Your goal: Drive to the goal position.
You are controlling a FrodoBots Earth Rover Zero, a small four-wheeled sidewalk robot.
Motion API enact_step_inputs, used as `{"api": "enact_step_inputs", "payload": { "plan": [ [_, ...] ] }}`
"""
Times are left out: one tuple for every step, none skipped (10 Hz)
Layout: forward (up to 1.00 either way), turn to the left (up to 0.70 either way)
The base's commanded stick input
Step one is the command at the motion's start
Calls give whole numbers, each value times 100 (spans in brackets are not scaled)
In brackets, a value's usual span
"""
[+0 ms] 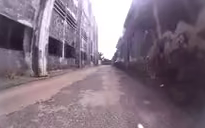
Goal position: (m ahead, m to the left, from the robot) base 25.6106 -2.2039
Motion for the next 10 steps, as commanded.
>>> {"api": "enact_step_inputs", "payload": {
  "plan": [
    [50,0],
    [50,0],
    [50,0],
    [50,0],
    [50,0],
    [50,0],
    [50,0],
    [50,0],
    [50,0],
    [50,0]
  ]
}}
